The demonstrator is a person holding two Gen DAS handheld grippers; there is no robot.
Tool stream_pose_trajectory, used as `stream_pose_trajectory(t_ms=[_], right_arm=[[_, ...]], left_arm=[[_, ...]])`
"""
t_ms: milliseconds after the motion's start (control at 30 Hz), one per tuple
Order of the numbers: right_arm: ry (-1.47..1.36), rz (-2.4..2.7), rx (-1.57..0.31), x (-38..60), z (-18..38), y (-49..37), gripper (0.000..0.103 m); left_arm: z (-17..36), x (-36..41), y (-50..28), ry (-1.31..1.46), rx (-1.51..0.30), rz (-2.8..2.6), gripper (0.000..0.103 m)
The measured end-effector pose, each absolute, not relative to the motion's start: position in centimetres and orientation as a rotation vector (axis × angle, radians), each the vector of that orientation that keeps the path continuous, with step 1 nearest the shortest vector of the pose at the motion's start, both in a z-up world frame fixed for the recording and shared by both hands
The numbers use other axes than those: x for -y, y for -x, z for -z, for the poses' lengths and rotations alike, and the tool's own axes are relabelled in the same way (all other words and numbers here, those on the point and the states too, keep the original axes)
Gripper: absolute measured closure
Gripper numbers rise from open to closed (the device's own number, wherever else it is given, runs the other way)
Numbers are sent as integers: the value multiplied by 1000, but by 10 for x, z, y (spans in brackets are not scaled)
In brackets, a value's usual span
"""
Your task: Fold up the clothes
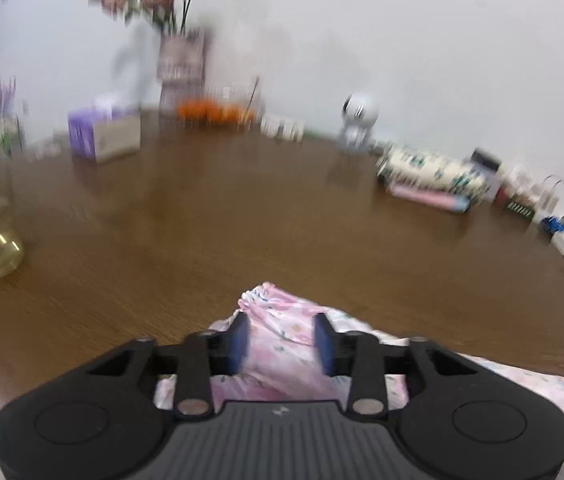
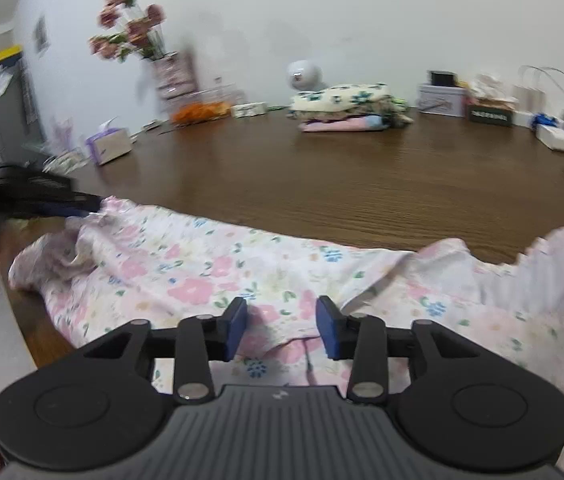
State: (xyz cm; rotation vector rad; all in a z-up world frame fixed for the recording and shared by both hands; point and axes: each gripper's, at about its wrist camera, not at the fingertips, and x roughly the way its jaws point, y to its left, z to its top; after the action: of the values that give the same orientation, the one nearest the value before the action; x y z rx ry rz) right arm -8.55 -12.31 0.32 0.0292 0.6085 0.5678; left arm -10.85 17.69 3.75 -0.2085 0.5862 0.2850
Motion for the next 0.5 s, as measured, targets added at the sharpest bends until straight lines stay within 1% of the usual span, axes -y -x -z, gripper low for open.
stream_pose_trajectory(t_ms=[67,167,200,267,367,400,467,500], right_arm=[[-63,-562,-577,128,-10,88,62],[-59,-580,-530,127,-19,93,62],[-34,-580,-541,123,-18,93,62],[14,-553,-593,115,-8,91,62],[-4,-525,-619,126,-4,90,62],[-21,-513,-601,134,-10,91,62],[-36,-466,-521,157,-29,93,56],[-33,-424,-489,169,-38,92,47]], left_arm=[[-37,-156,121,184,-566,-243,53],[-23,-123,121,102,-610,-186,53],[-18,-114,119,74,-626,-180,53],[-9,-113,116,65,-645,-195,54],[1,-120,114,86,-668,-211,53],[3,-123,114,91,-668,-210,53],[7,-128,115,88,-666,-209,53],[8,-129,114,82,-664,-209,53]])
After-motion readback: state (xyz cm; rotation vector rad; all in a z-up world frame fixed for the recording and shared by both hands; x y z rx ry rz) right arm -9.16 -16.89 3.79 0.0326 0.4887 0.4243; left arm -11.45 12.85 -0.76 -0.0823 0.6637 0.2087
